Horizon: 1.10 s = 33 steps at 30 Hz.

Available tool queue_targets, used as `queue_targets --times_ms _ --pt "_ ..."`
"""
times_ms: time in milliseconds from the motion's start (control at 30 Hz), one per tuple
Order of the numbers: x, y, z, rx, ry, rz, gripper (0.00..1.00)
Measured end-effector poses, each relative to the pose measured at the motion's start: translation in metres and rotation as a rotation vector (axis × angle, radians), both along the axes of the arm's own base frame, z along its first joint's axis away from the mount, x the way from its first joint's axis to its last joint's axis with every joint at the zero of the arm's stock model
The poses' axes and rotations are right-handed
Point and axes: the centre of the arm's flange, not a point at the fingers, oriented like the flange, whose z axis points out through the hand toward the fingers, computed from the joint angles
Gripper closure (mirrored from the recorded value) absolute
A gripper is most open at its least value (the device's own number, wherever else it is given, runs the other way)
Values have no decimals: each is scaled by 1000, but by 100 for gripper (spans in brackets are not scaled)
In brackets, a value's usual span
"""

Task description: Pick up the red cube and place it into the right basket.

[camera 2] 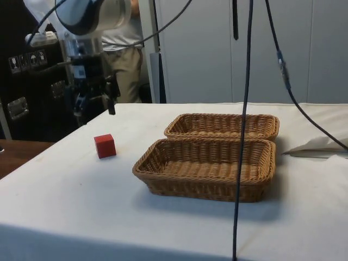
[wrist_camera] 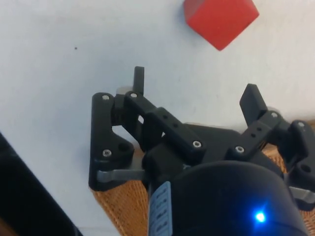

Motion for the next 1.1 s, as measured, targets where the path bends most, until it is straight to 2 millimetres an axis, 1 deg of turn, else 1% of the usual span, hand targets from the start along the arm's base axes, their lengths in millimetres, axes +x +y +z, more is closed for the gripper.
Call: queue_targets --times_ms 67,200,267,400,433,533,600,700,733,933,1000,1100 --pt "2 0 -11 -10 -3 -19 0" --pt "3 0 -17 -16 -7 -35 0" --pt "4 1 -28 -25 -4 -55 0" --pt "4 0 -38 -33 1 -83 0" --pt "4 0 -44 -37 4 -98 0" --pt "4 -1 -47 -39 5 -106 0" --pt "3 -1 -56 -46 8 -127 0" --pt "3 -1 -65 -53 5 -147 0" --pt "3 -1 -65 -53 5 -147 0" --pt "12 0 -88 -77 -9 -186 0" --pt "14 0 -91 -80 -11 -190 0" --pt "18 -1 -99 -89 -13 -204 0"
